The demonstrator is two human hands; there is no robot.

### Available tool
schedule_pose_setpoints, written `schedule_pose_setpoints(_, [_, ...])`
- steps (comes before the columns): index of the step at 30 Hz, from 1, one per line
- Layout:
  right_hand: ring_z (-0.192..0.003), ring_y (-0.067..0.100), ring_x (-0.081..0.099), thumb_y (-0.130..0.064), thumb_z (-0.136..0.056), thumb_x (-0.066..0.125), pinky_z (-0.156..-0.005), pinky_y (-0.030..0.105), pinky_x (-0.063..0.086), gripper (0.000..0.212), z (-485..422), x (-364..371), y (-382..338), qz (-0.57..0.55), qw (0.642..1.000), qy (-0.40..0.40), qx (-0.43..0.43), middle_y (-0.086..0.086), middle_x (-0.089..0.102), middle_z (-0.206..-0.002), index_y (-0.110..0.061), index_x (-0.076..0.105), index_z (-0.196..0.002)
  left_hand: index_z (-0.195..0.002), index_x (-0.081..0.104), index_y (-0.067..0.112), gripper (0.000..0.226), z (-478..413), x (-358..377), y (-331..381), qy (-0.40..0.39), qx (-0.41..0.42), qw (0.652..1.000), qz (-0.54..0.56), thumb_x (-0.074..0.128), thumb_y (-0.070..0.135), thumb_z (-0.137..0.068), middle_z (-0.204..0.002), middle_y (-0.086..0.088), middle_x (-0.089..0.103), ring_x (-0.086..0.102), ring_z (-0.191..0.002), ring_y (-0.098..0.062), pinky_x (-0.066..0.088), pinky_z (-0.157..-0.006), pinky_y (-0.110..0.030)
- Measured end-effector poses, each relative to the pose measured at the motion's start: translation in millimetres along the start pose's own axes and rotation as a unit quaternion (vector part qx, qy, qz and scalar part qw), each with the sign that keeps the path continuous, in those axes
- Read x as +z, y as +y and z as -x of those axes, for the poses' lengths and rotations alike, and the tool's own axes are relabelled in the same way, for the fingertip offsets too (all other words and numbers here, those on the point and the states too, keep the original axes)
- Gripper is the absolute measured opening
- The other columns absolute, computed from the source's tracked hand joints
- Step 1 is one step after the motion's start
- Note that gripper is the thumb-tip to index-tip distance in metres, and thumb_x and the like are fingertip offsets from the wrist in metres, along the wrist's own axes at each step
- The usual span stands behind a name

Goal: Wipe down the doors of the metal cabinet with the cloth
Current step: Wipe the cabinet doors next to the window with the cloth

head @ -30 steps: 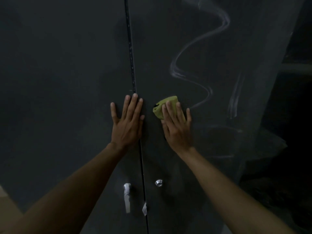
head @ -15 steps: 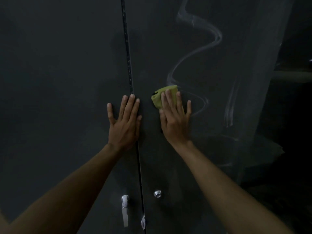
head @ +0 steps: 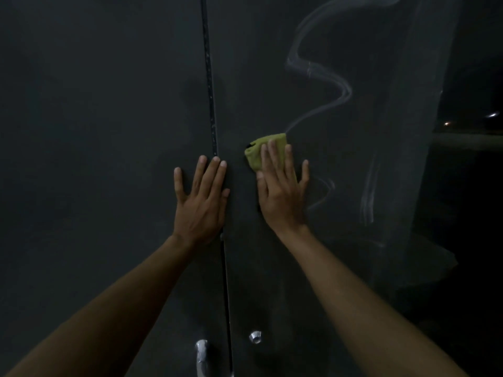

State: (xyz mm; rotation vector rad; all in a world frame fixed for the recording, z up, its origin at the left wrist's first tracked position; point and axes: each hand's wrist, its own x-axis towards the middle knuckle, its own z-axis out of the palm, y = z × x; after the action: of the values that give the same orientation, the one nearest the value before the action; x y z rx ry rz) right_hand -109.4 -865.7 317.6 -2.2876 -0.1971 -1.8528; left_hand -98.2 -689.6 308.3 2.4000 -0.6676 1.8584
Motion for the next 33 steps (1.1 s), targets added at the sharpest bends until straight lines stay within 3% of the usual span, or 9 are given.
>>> schedule_pose_setpoints(4, [-0.146,0.027,0.018,-0.023,-0.101,0.043,-0.114,0.059,0.018,0.047,32,1,-1,-0.022,0.998,0.007,0.065,0.002,0.031,-0.155,-0.014,0.036,-0.147,-0.147,0.031,0.006,0.051,-8,-5,-6,-0.007,0.006,1.000,-0.010,0.032,0.030,-0.102,-0.153,-0.012,0.034,0.024,-0.144,-0.027,0.003,-0.114,-0.055])
schedule_pose_setpoints(11, [-0.145,0.022,0.023,-0.026,-0.100,0.042,-0.114,0.057,0.018,0.048,2,3,-4,0.017,0.999,-0.006,-0.048,-0.001,0.031,-0.155,-0.018,0.038,-0.147,-0.148,0.030,0.007,0.052,-36,-12,-13,-0.009,0.012,1.000,-0.022,0.030,0.030,-0.102,-0.154,-0.012,0.033,0.023,-0.145,-0.026,0.006,-0.114,-0.058])
schedule_pose_setpoints(18, [-0.148,0.024,0.016,-0.029,-0.103,0.032,-0.115,0.057,0.016,0.049,4,4,-1,0.002,0.999,0.016,0.040,-0.002,0.023,-0.157,-0.018,0.027,-0.150,-0.148,0.031,0.006,0.053,-53,-20,-18,-0.013,0.009,1.000,-0.008,0.029,0.031,-0.102,-0.153,-0.012,0.034,0.023,-0.145,-0.028,0.008,-0.114,-0.059])
schedule_pose_setpoints(24, [-0.145,0.023,0.026,-0.028,-0.100,0.039,-0.113,0.056,0.019,0.049,-24,-4,-6,0.051,0.993,-0.013,-0.108,0.000,0.030,-0.156,-0.017,0.037,-0.147,-0.147,0.033,0.005,0.052,-78,-24,-20,0.002,0.002,1.000,-0.014,0.029,0.029,-0.102,-0.152,-0.013,0.037,0.025,-0.145,-0.028,0.011,-0.114,-0.060])
schedule_pose_setpoints(28, [-0.146,0.022,0.022,-0.028,-0.100,0.039,-0.116,0.055,0.016,0.050,-69,-13,3,0.050,0.995,0.001,-0.092,0.001,0.032,-0.155,-0.017,0.036,-0.148,-0.147,0.034,0.005,0.051,-93,-22,-22,0.027,-0.005,0.999,-0.024,0.030,0.029,-0.102,-0.151,-0.013,0.038,0.025,-0.144,-0.027,0.009,-0.114,-0.058])
schedule_pose_setpoints(33, [-0.147,0.023,0.021,-0.025,-0.099,0.039,-0.116,0.055,0.016,0.051,-49,-8,7,0.032,0.997,0.015,-0.065,0.003,0.028,-0.157,-0.013,0.035,-0.148,-0.147,0.033,0.004,0.052,-108,-24,-23,0.040,-0.001,0.999,-0.028,0.029,0.029,-0.102,-0.152,-0.014,0.037,0.025,-0.144,-0.028,0.009,-0.114,-0.059])
